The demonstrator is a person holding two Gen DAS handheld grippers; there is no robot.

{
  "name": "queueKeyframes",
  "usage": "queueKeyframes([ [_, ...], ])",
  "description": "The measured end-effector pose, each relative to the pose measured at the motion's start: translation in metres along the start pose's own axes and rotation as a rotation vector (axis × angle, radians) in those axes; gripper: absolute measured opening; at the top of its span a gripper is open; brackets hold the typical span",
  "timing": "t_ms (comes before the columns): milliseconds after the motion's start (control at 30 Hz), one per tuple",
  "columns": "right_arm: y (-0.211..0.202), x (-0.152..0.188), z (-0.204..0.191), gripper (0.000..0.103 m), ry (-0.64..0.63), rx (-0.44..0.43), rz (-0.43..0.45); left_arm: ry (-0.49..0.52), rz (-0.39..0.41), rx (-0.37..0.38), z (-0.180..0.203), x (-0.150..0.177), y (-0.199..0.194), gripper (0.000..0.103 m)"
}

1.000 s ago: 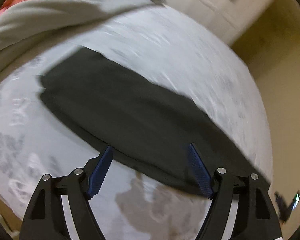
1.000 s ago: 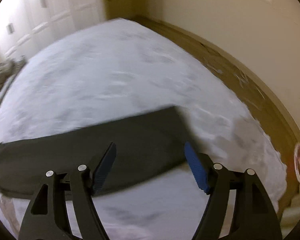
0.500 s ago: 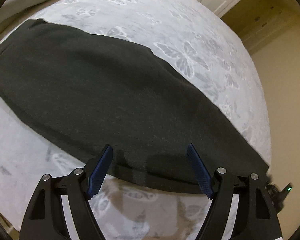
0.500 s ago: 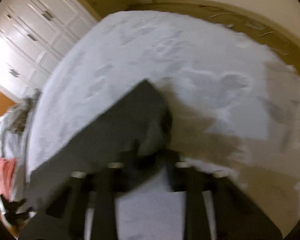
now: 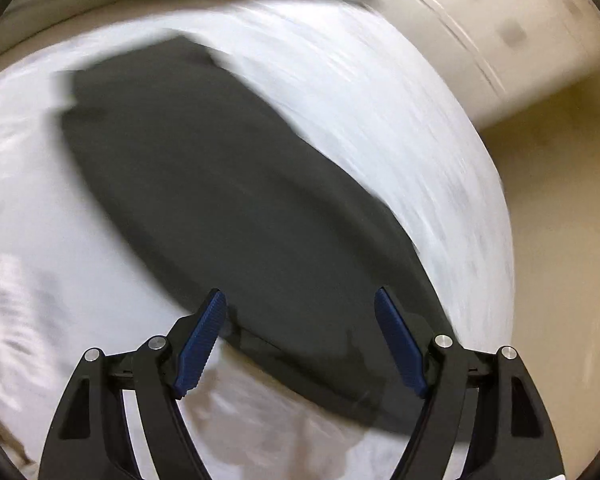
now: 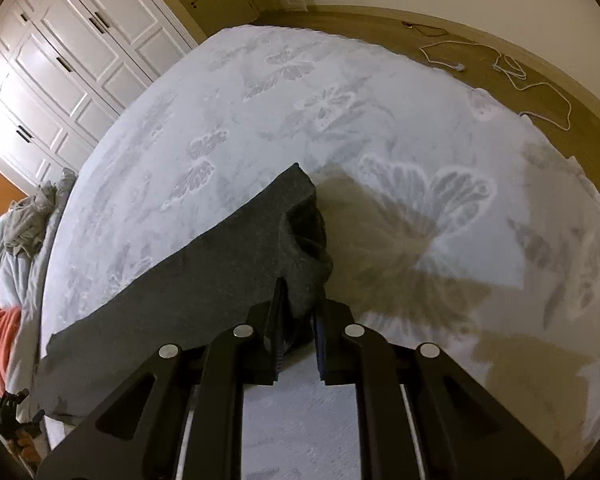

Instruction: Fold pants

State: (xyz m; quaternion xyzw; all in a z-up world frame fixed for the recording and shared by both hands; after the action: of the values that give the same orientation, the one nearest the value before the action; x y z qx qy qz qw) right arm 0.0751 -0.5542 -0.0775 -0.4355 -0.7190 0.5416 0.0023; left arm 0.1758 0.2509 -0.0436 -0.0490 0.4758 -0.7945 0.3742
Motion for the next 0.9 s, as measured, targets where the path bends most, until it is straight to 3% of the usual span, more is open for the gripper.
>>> queueKeyframes([
  [100, 0.010, 0.003, 0.004, 0.017, 0.025, 0.002, -0.026, -0.197, 0.057, -0.098, -0.073, -0.035, -0.016, 0.074],
  [167, 0.008, 0.004, 0.006, 0.025, 0.026, -0.005, -0.041, -0.277, 0.028, -0.075, -0.103, -0.046, -0.014, 0.074],
  [233, 0.008, 0.007, -0.001, 0.041, 0.019, -0.028, -0.038, -0.327, -0.026, -0.036, -0.124, -0.052, -0.006, 0.074],
  [300, 0.009, 0.008, -0.010, 0.059, 0.009, -0.030, -0.036, -0.332, -0.035, 0.002, -0.130, -0.056, -0.001, 0.074],
  [400, 0.016, 0.011, -0.021, 0.071, -0.016, 0.015, -0.030, -0.253, 0.009, 0.019, -0.119, -0.070, 0.002, 0.076],
  [467, 0.019, 0.011, -0.028, 0.071, -0.031, 0.046, -0.008, -0.260, 0.004, 0.027, -0.121, -0.077, 0.012, 0.079],
  [533, 0.020, 0.011, -0.032, 0.048, -0.034, 0.019, 0.005, -0.260, 0.037, 0.039, -0.119, -0.082, 0.014, 0.081],
  [567, 0.023, 0.010, -0.032, 0.013, -0.011, -0.017, -0.009, -0.227, 0.053, 0.052, -0.113, -0.085, 0.015, 0.069],
  [600, 0.023, 0.010, -0.032, 0.010, 0.022, -0.044, -0.009, -0.199, 0.053, 0.067, -0.109, -0.086, 0.016, 0.016],
  [633, 0.017, 0.008, -0.035, 0.009, 0.035, -0.070, 0.013, -0.194, 0.032, 0.069, -0.107, -0.086, 0.018, 0.011],
  [667, 0.006, 0.004, -0.042, 0.008, 0.026, -0.110, 0.040, -0.225, 0.036, 0.117, -0.105, -0.086, 0.012, 0.010],
  [733, -0.036, -0.007, -0.061, 0.007, -0.001, -0.219, 0.141, -0.223, 0.084, 0.216, -0.089, -0.087, -0.022, 0.009],
  [767, -0.056, -0.011, -0.066, 0.007, -0.020, -0.253, 0.180, -0.198, 0.100, 0.229, -0.081, -0.086, -0.039, 0.010],
  [833, -0.067, -0.011, -0.063, 0.007, -0.071, -0.209, 0.191, -0.129, 0.117, 0.188, -0.076, -0.081, -0.058, 0.010],
  [900, -0.041, -0.005, -0.037, 0.007, -0.036, -0.128, 0.091, -0.143, 0.083, 0.100, -0.096, -0.078, -0.044, 0.010],
])
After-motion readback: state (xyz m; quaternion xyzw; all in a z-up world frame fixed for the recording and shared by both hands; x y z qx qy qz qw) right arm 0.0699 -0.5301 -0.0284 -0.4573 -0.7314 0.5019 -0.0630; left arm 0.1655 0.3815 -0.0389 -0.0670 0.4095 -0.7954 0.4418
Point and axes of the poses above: each gripper's, at about its wrist camera, not at the fingertips, and y roughly the way its jaws point, z to its right, x to its underside, the point moved 3 cm from there along y, roughly the way its jaws point, and after that the axes turned 1 degree about -z, right-handed, at the moved point
